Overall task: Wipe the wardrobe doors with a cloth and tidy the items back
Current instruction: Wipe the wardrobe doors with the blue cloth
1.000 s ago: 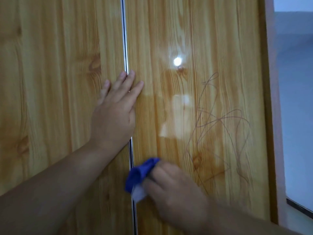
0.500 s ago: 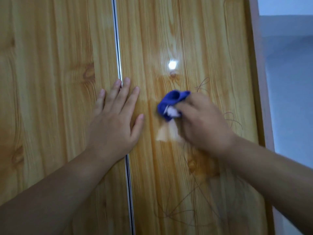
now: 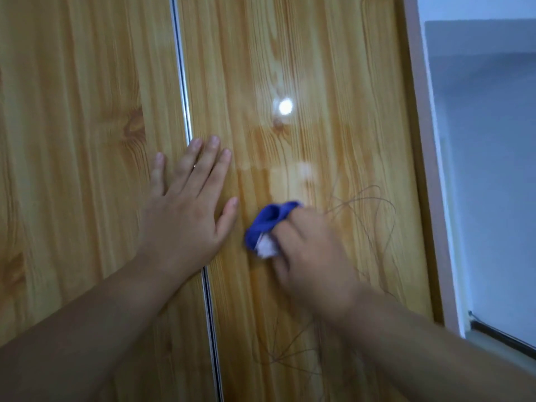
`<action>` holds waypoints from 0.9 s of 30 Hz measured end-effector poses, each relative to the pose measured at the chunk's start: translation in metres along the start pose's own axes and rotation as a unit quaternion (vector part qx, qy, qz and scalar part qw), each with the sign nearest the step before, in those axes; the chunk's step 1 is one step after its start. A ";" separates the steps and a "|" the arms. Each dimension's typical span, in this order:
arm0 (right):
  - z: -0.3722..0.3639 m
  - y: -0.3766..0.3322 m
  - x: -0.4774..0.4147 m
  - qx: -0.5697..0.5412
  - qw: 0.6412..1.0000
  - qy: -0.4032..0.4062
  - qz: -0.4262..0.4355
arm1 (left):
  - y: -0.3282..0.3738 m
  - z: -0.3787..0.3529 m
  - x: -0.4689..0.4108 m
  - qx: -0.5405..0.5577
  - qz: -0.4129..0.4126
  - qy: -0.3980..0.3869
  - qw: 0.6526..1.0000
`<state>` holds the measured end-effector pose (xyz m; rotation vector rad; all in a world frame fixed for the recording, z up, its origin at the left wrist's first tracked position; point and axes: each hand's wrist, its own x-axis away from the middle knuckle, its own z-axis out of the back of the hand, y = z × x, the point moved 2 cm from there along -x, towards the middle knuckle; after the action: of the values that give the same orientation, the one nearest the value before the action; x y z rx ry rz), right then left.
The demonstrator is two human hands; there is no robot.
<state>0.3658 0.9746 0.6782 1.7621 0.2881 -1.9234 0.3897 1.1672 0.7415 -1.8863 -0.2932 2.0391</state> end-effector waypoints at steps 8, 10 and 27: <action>0.003 -0.017 0.033 -0.066 0.994 -0.089 0.021 | 0.007 0.010 -0.005 -0.051 -0.041 -0.008 0.998; 0.019 -0.010 0.029 -0.099 0.989 -0.106 -0.019 | 0.012 0.016 -0.009 -0.037 -0.096 0.000 0.995; 0.063 0.093 -0.026 0.026 0.980 0.081 -0.181 | 0.051 -0.006 -0.026 0.003 -0.113 -0.033 0.993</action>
<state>0.3590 0.8711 0.7285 2.0151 0.6632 -2.0467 0.3911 1.1101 0.7460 -1.6975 -0.4940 1.9496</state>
